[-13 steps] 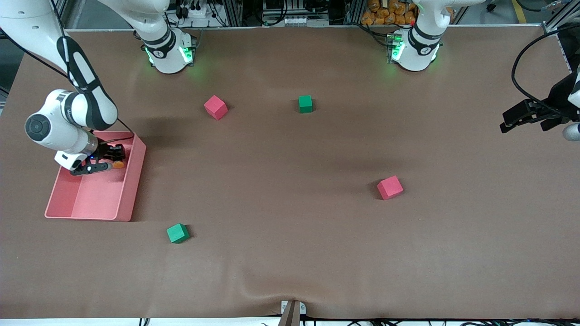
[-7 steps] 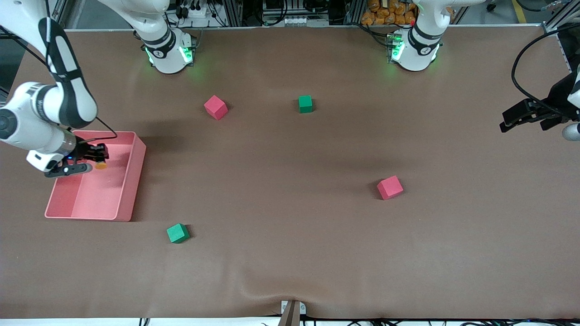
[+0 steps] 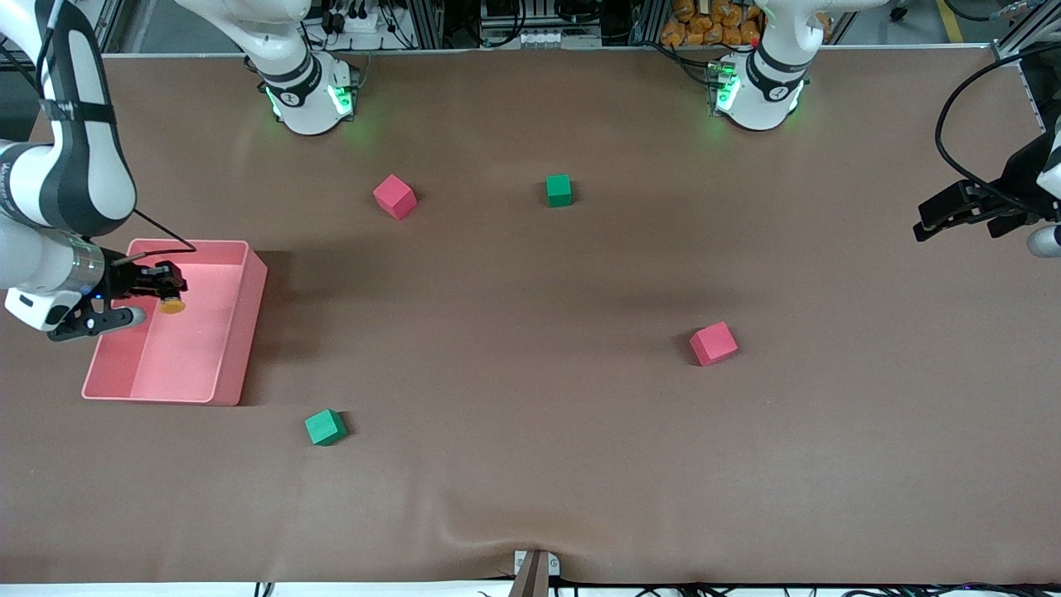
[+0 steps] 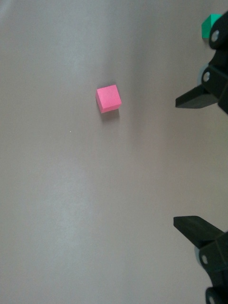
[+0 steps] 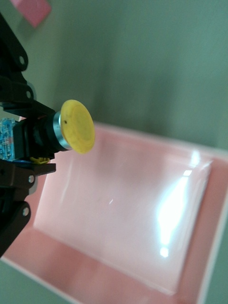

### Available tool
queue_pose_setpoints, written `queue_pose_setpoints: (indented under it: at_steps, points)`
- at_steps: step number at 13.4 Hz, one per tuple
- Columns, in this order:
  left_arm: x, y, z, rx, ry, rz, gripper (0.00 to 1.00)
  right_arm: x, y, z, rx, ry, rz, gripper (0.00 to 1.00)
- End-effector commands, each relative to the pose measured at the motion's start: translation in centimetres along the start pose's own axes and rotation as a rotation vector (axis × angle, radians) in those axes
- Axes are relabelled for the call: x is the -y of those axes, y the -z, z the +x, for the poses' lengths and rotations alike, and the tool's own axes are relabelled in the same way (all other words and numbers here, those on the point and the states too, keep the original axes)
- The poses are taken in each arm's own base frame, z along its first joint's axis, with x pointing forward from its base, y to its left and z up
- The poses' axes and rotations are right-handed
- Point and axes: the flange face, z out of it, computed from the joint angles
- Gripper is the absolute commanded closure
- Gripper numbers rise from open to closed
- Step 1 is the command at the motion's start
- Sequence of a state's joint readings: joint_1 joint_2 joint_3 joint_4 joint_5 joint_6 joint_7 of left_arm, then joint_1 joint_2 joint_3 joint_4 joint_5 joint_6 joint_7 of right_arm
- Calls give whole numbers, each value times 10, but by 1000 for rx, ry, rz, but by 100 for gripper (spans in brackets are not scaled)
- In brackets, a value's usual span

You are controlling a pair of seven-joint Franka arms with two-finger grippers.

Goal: Place and upright button with both arms
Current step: 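Lift the button out of the tray and carry it to mid-table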

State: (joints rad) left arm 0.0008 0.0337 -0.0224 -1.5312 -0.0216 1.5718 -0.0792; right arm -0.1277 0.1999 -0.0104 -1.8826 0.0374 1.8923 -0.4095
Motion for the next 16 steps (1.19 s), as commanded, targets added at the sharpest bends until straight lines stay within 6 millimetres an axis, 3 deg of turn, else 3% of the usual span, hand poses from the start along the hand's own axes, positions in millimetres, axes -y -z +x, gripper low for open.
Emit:
queue_pose_setpoints:
  at_steps: [1,2,7,12,14,16]
  points:
    - [1,2,0,7,-23,-4,0,36,12,32,-27,45,33,100]
    - [1,2,0,6,-23,-4,0,51,13,44,-35,41,35,100]
    - [2,2,0,7,-21,-4,0,200,7,124,-61,79,-7,100]
    - [3,3,0,5,-21,-3,0,339,-45,166,-82,24,5,100]
    - [3,4,-1,4,-21,-3,0,385,-71,181,-143,-28,13,100]
    - [3,4,-1,4,-21,-3,0,420,-99,186,-195,-94,31,100]
